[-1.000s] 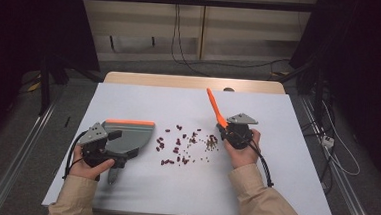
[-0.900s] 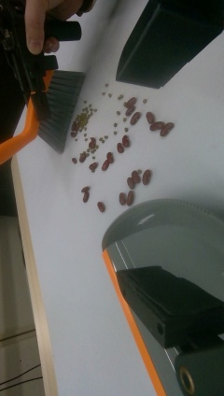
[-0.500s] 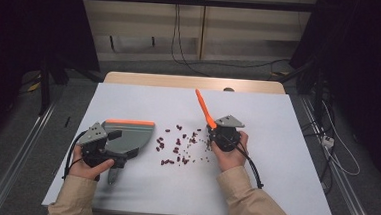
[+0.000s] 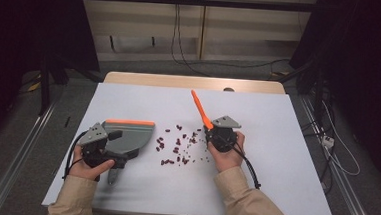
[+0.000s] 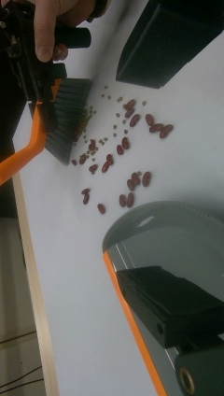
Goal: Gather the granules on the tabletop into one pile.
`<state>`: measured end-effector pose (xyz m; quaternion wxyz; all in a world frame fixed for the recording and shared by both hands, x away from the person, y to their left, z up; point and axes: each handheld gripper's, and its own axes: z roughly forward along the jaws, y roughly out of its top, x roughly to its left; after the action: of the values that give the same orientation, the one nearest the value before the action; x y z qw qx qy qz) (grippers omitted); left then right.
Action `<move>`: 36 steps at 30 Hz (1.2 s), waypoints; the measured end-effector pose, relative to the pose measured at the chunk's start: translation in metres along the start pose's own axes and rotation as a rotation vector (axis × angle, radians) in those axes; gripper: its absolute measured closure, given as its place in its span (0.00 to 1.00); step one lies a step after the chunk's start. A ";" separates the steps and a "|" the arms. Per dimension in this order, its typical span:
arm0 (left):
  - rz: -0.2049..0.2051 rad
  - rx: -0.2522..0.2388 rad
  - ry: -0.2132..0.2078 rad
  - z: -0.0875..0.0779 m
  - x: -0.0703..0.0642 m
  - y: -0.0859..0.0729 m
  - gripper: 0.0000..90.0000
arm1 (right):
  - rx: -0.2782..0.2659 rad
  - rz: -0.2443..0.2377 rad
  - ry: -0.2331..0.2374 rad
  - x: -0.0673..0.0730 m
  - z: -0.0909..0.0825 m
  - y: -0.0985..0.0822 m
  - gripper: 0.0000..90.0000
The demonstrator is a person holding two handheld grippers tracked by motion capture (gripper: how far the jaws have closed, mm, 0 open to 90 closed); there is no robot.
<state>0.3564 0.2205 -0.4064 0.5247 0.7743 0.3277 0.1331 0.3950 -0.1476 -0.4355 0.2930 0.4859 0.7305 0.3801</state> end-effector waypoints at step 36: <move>-0.001 0.004 -0.006 0.002 0.000 -0.001 0.06 | -0.002 -0.063 0.108 0.042 0.000 0.006 0.78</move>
<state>0.3574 0.2189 -0.4078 0.5242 0.7757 0.3266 0.1299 0.3830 -0.1073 -0.4324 0.2653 0.4413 0.7597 0.3971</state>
